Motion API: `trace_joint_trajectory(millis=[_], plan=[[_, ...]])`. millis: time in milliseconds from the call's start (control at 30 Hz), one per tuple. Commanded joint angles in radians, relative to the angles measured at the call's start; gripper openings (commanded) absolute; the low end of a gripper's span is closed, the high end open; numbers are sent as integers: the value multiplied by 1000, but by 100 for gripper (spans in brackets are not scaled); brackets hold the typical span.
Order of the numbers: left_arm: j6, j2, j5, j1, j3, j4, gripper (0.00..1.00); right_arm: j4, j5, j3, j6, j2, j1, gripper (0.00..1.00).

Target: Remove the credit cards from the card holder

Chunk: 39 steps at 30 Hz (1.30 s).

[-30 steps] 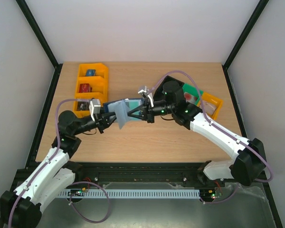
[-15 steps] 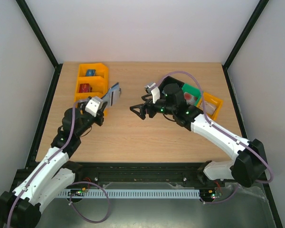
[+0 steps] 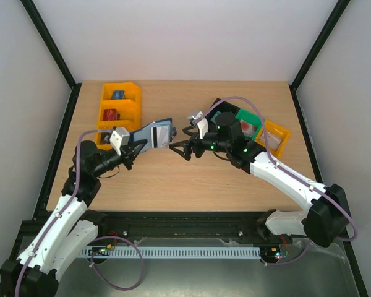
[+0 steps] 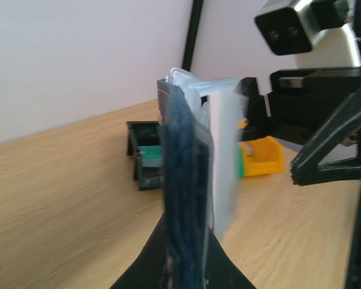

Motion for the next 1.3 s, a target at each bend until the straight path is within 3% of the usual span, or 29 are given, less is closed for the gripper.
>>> trace_joint_trajectory(millis=[0, 667, 967, 1033, 1200, 1267], plan=[[-103, -18, 190, 14, 10, 114, 2, 0, -62, -10, -46, -27, 1, 99], [-169, -27, 335, 20, -4, 179, 2, -50, -275, -20, -133, -79, -21, 100], [-173, -27, 383, 19, -9, 192, 2, -52, -282, -7, -149, -83, -32, 90], [-162, -27, 403, 20, -10, 193, 2, -48, -283, -5, -150, -84, -34, 86], [-160, -26, 406, 20, -12, 192, 2, 5, -327, -1, -105, -63, -36, 52], [-162, -25, 403, 19, -15, 190, 2, 15, -362, 3, -85, -44, -36, 47]])
